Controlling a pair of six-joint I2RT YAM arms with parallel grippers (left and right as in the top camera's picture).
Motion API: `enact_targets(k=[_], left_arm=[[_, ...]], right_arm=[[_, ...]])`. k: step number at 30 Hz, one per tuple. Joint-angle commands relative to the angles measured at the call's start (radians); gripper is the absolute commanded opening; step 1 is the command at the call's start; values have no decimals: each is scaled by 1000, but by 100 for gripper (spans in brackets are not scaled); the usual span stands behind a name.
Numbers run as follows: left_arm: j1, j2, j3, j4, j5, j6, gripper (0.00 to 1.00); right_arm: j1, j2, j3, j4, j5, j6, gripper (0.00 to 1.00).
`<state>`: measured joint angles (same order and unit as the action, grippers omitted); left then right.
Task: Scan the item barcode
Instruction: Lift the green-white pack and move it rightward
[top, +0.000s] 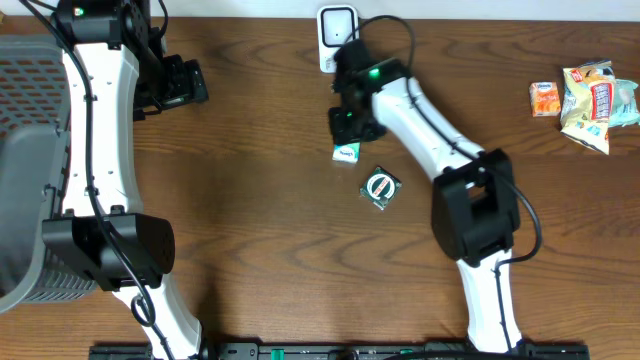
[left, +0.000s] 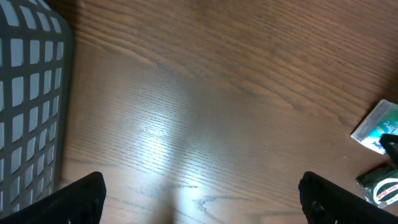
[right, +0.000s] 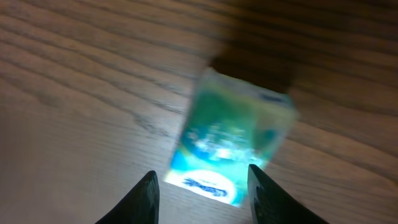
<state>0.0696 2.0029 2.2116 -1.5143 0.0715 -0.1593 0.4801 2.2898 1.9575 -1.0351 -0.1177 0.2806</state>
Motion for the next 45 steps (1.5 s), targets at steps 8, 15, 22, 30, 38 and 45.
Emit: enact_targets(k=[8,15,22,30,38,45], left_arm=[[4,6,4,-3,-9,6,98],[4,6,4,-3,-9,6,98],[4,6,4,-3,-9,6,98],[4,6,4,-3,-9,6,98],[4,6,4,-3,-9,6,98],[4,6,4,-3,-9,6,98]], right_arm=[[165,-7,-77,90,520,198,42],[174,-6,-188,212,560,198,38],[159,-9,-154,136,541,190,1],[-62,-78,-30,72,-368,-95,1],[-237,17,-155,80,-850,-237,1],[-385,78,-212,92,-643,-189,11]])
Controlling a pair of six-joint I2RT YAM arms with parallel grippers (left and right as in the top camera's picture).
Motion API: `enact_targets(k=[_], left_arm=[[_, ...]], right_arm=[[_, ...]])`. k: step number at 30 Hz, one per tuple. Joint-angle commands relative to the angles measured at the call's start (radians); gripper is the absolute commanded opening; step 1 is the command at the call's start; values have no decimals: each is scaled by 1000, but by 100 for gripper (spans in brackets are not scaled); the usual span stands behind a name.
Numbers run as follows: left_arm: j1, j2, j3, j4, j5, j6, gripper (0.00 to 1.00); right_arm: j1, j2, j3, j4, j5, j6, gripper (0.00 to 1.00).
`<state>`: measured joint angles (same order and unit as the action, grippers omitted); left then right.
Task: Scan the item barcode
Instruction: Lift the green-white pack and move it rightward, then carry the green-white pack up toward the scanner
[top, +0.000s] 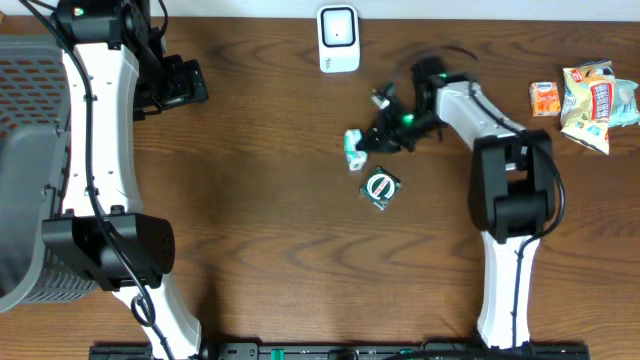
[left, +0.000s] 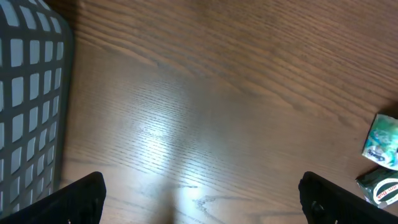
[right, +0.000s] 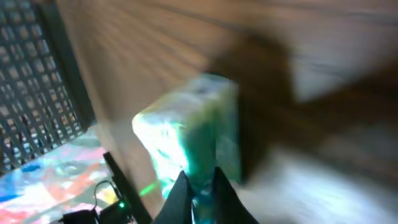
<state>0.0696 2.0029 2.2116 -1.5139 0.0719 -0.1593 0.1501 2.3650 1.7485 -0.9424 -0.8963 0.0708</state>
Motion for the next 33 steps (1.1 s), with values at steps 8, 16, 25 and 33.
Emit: enact_targets(k=[8,16,25,33], left_arm=[[4,6,4,-3,-9,6,98],[4,6,4,-3,-9,6,98],[4,6,4,-3,-9,6,98],[4,6,4,-3,-9,6,98]], right_arm=[[-153,2,154,-199,179,-26,27],[-60,3,166,-217,179,-117,44],[34,7,166,-161,198,-85,43],[63,26,89,-81,258,-12,40]])
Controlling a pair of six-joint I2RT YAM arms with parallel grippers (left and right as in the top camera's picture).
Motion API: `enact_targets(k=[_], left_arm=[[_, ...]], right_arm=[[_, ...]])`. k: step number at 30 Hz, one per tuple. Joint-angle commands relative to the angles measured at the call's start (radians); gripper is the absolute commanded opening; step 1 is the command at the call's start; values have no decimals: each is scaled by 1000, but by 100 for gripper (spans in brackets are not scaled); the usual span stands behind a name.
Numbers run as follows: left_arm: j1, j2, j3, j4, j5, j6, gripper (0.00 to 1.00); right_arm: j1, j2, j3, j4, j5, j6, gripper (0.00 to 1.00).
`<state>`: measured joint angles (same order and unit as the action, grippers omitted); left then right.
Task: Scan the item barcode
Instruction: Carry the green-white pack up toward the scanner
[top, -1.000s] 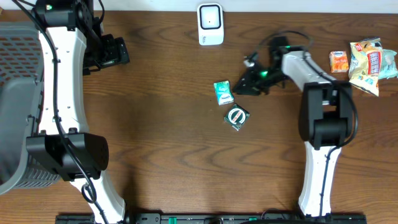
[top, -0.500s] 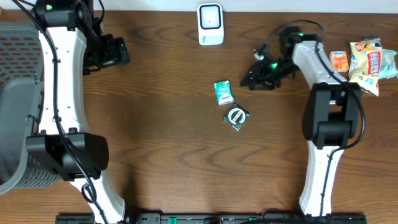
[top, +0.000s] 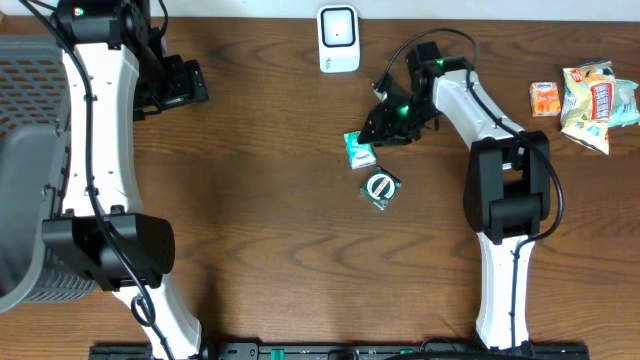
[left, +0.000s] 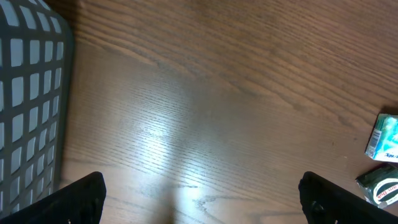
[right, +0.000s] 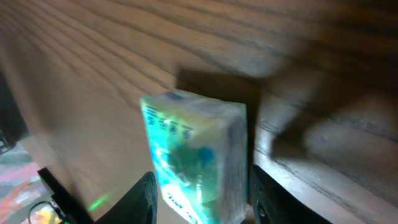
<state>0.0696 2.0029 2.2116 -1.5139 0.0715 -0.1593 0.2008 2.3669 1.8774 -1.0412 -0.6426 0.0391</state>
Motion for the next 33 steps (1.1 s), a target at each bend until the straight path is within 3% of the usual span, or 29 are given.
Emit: enact_targets(k=[1,4,6,14,19,26,33], left_arm=[[4,6,4,-3,-9,6,98],[4,6,4,-3,-9,6,98],[4,6,4,-3,-9,6,98],[4,6,4,-3,-9,6,98],[4,6,4,-3,-9,6,98],[4,6,4,-3,-9,6,98],[4,6,4,-3,-9,6,98]], right_arm=[[14,24,-46,21,4,19,37],[27,24,-52,11,-2,20,7],[28,24,-52,10,-37,20,1],[-79,11,-25,29,-508,-27,1],[-172,11,-25,39,-839,-198,1],[-226,11,-25,53,-920,-307,1],[-220,0,-24,156,-920,-309,1]])
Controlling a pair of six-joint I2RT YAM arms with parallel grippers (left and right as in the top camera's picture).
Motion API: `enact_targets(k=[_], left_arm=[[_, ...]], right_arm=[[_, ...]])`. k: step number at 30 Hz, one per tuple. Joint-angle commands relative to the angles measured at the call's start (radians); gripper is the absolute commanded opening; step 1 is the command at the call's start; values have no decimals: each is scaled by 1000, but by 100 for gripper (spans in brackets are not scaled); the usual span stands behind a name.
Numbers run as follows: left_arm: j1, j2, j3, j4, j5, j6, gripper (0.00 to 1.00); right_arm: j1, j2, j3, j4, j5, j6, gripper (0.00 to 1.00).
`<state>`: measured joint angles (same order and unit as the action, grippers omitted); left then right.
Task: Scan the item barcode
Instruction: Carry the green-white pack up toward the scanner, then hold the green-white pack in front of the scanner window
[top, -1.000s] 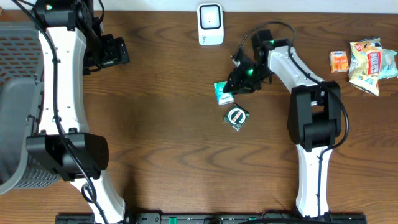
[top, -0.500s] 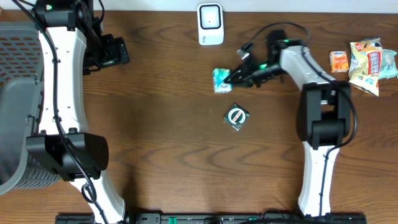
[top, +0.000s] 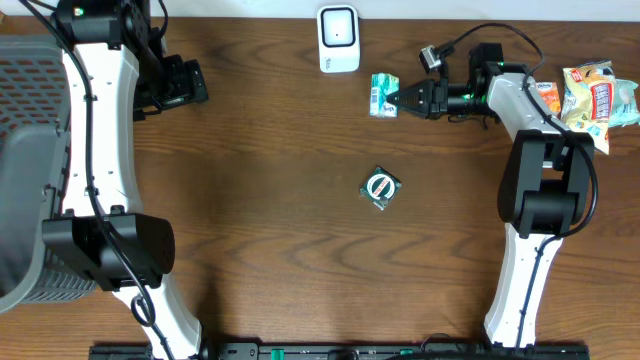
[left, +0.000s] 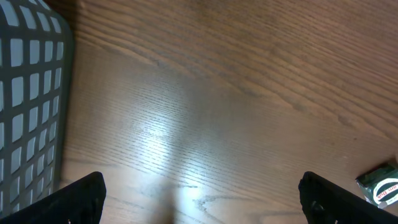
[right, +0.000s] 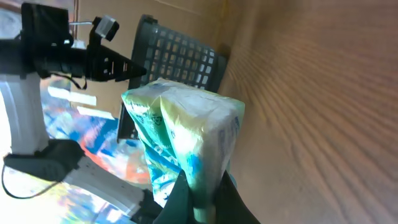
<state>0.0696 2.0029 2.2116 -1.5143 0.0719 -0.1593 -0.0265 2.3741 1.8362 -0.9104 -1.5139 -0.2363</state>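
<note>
A small teal tissue packet (top: 380, 95) is held above the table, just right of the white scanner (top: 338, 38) at the back edge. My right gripper (top: 403, 98) is shut on it, pointing left. In the right wrist view the packet (right: 186, 127) stands pinched at its lower edge between the fingertips (right: 219, 190). My left gripper (top: 185, 85) is open at the back left with nothing between its fingers (left: 81, 196). No barcode shows.
A round green-and-white packet (top: 381, 188) lies mid-table, also at the edge of the left wrist view (left: 380, 186). A grey basket (top: 25, 150) fills the left side. Snack packets (top: 590, 95) lie at the far right.
My right gripper was open around the teal packet on the table near the centre. Now it is shut on the packet and holds it up at the back, right of the scanner.
First my right gripper was open over the teal packet near the table's middle. Then the arm reached in from the right and pinched it. After that the jaws stood open round the packet on the wood. Now it is gripped and lifted beside the scanner. The left arm stayed still.
</note>
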Motion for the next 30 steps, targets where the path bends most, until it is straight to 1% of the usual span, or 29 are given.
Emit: enact_targets(k=[1,3,7,8,9,10,14,21,24,27,30], left_arm=[[4,6,4,-3,-9,6,98],[4,6,4,-3,-9,6,98],[4,6,4,-3,-9,6,98],[4,6,4,-3,-9,6,98],[4,6,4,-3,-9,6,98],[4,6,4,-3,-9,6,98],[4,6,4,-3,-9,6,98],[4,6,4,-3,-9,6,98],[4,6,4,-3,-9,6,98],[4,6,4,-3,-9,6,98],[4,6,4,-3,-9,6,98]], right_arm=[[8,-14,19,61,-49,-30,1],[8,-19,34,116,-49,-6,1],[8,-20,58,278,-49,146,1],[9,-20,61,342,-49,209,1],[12,-20,61,449,-49,327,1],[15,-20,61,493,-49,369,1],[32,-20,61,580,-49,454,1],[74,-20,61,595,-48,459,1],[96,-20,61,578,129,629,1],[146,-20,61,547,309,640,1],[215,-22,63,438,627,589,1]])
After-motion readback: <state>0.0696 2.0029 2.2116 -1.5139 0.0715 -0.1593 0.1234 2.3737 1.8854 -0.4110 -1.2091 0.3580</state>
